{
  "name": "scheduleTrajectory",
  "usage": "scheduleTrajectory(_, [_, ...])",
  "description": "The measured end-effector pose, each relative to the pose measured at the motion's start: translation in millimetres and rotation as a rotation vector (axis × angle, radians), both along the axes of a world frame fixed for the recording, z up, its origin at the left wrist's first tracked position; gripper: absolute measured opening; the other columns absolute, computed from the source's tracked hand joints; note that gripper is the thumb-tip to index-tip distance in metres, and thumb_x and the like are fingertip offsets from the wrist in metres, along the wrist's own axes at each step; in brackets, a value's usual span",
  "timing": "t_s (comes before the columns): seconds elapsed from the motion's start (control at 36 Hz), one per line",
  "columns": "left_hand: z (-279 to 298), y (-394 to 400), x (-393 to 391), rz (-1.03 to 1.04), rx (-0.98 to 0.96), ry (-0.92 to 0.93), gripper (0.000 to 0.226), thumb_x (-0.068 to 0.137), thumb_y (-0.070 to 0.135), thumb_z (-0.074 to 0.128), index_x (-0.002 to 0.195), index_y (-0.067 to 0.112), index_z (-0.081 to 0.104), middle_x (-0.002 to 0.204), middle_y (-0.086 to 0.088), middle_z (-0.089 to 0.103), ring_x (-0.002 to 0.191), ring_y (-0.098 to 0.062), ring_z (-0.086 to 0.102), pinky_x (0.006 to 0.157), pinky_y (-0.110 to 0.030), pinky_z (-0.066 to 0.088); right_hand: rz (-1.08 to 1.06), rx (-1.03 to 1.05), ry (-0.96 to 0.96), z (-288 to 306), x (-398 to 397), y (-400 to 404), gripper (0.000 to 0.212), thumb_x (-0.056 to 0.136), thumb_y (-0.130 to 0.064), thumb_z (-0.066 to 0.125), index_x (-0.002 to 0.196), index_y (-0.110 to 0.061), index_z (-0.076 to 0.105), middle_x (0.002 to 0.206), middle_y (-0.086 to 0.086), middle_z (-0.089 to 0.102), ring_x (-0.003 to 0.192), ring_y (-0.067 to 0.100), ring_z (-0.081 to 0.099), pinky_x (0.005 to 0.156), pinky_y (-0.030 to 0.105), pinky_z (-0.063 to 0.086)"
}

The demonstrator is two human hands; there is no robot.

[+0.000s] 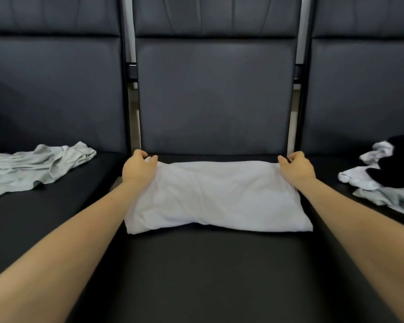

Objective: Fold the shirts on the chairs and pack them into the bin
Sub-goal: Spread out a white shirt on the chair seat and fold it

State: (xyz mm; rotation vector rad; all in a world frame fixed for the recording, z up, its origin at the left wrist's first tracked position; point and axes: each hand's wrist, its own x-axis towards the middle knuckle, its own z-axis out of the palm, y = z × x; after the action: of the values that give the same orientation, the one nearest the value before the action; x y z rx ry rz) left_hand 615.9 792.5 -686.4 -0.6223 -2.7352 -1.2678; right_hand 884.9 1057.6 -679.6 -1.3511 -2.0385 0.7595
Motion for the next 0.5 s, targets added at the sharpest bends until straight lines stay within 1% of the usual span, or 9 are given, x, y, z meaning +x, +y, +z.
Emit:
scheduleTrajectory(0.08, [-2,-21,11,-0.034,0.059,-0.031,0.054,0.094,0.043,0.053,0.133,0.007,0.043,0.113,-0.012,0.063,0.105,-0.031,0.059,0.077,-0.036,0.045,-0.018,-0.061,-0.046,7,16,-17,0.06,0.096,-0.038,0.055,0.14,-0.001,0.037,0.141,0.023,0.038,0.123,0.04,0.047,0.096,0.041,0.041])
scheduleTrajectory(0.19, [0,-54,32,-0.036,-0.07,-0.046,0.057,0.095,0.044,0.05,0.135,0.004,0.042,0.12,-0.016,0.06,0.108,-0.033,0.058,0.079,-0.037,0.045,-0.033,-0.022,-0.158,10,51,-41,0.065,0.092,-0.043,0.058,0.139,-0.002,0.04,0.141,0.024,0.038,0.127,0.041,0.041,0.102,0.043,0.037])
scheduleTrajectory(0.25, [6,-65,40,-0.075,-0.116,-0.079,0.037,0.095,0.041,0.05,0.106,0.007,0.058,0.097,-0.014,0.062,0.087,-0.029,0.06,0.067,-0.033,0.041,-0.01,-0.037,-0.182,11,64,-50,0.062,0.09,-0.05,0.058,0.129,-0.003,0.047,0.134,0.022,0.045,0.12,0.038,0.047,0.096,0.043,0.04])
scheduleTrajectory(0.31, [8,-77,53,-0.103,-0.111,-0.131,0.039,0.091,0.039,0.053,0.064,0.013,0.046,0.065,-0.007,0.049,0.059,-0.022,0.044,0.054,-0.03,0.03,0.036,-0.118,-0.197,13,74,-59,0.061,0.087,-0.059,0.056,0.114,-0.005,0.054,0.121,0.019,0.054,0.101,0.031,0.053,0.082,0.039,0.043])
scheduleTrajectory(0.33, [8,-82,61,-0.13,-0.117,-0.138,0.04,0.088,0.04,0.055,0.061,0.014,0.042,0.063,-0.006,0.046,0.058,-0.022,0.042,0.054,-0.03,0.029,0.061,-0.177,-0.191,14,77,-64,0.065,0.086,-0.061,0.056,0.116,-0.004,0.057,0.121,0.017,0.057,0.096,0.027,0.052,0.079,0.036,0.042])
scheduleTrajectory(0.36, [5,-88,69,-0.142,-0.138,-0.139,0.033,0.087,0.041,0.055,0.069,0.014,0.05,0.071,-0.007,0.052,0.065,-0.025,0.049,0.058,-0.031,0.034,0.084,-0.225,-0.185,14,80,-71,0.069,0.086,-0.061,0.057,0.122,-0.002,0.057,0.125,0.015,0.058,0.097,0.027,0.053,0.08,0.034,0.041])
scheduleTrajectory(0.39, [3,-92,77,-0.143,-0.173,-0.118,0.028,0.088,0.04,0.056,0.089,0.012,0.06,0.088,-0.009,0.06,0.081,-0.028,0.057,0.068,-0.033,0.041,0.107,-0.243,-0.193,13,83,-77,0.069,0.087,-0.058,0.058,0.128,-0.003,0.055,0.13,0.013,0.056,0.103,0.027,0.053,0.081,0.032,0.04])
scheduleTrajectory(0.44, [-3,-99,93,-0.127,-0.211,-0.078,0.04,0.093,0.031,0.055,0.128,0.011,0.052,0.122,-0.011,0.058,0.112,-0.031,0.056,0.09,-0.035,0.043,0.148,-0.213,-0.254,11,86,-91,0.061,0.089,-0.048,0.06,0.133,-0.006,0.052,0.135,0.011,0.052,0.113,0.027,0.053,0.084,0.03,0.04])
scheduleTrajectory(0.5, [-4,-98,105,-0.115,-0.084,-0.106,0.043,0.095,0.021,0.051,0.136,0.011,0.046,0.133,-0.013,0.053,0.121,-0.032,0.051,0.096,-0.033,0.04,0.177,-0.177,-0.293,10,85,-104,0.05,0.091,-0.036,0.06,0.132,-0.007,0.053,0.132,0.012,0.054,0.113,0.027,0.053,0.09,0.03,0.041])
